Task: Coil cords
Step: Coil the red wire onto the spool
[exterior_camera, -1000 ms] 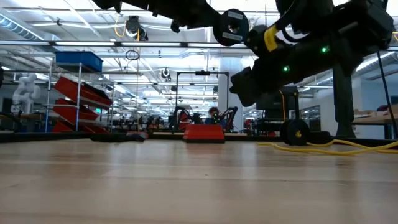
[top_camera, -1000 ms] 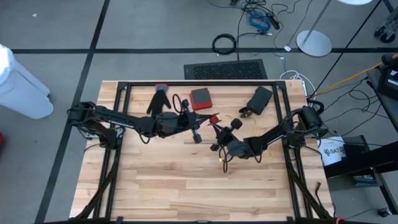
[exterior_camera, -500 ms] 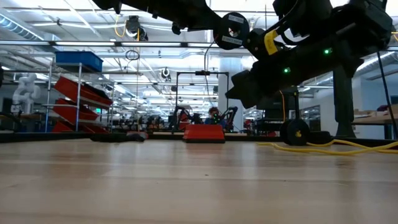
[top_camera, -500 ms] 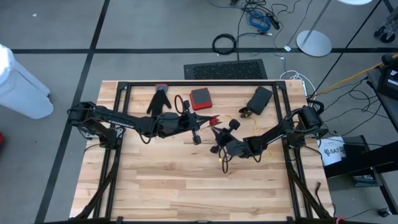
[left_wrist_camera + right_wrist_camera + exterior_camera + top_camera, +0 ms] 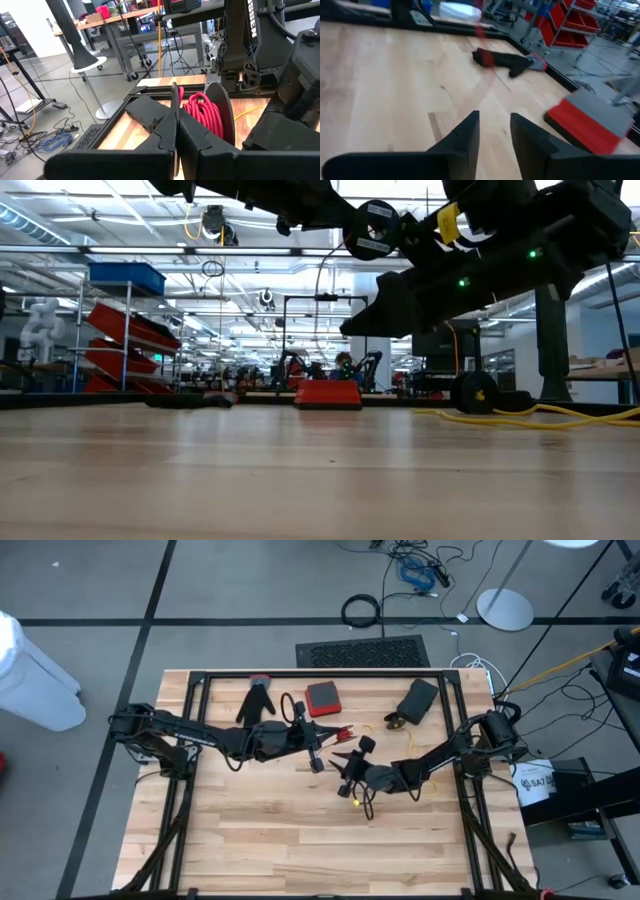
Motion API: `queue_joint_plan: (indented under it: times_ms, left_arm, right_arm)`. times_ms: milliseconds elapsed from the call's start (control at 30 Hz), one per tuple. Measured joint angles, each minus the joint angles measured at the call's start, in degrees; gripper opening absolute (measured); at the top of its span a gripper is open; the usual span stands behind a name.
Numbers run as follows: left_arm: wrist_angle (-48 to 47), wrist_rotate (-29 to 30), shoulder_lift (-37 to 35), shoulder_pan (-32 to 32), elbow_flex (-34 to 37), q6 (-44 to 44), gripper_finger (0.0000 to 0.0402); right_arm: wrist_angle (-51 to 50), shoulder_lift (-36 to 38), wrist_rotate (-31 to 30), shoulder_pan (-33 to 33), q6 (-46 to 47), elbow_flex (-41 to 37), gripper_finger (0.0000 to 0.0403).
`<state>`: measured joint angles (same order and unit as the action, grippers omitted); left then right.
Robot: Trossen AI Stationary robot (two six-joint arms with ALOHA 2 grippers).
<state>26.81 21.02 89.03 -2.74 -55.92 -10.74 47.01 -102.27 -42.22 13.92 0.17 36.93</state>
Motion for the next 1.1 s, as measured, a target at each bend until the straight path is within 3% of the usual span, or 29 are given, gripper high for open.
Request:
queue_joint_plan:
  times_ms: [400, 567, 1100]
  left_arm:
    - [0.0, 0.0, 0.0, 0.0, 0.1, 0.1, 0.0008]
    - [0.0, 0.0, 0.0, 0.0, 0.1, 0.1, 0.0008]
    - [0.0, -1.3, 0.0, 0.0, 0.1, 1.4, 0.0008]
  right_arm:
    - [17.5, -9.5, 2.2, -2.1, -2.8, 0.0, 0.0125]
    - [23.7, -12.4, 8.4, -3.5, -3.0, 0.1, 0.0126]
    - [26.5, -12.9, 9.6, -4.6, -3.9, 0.8, 0.0126]
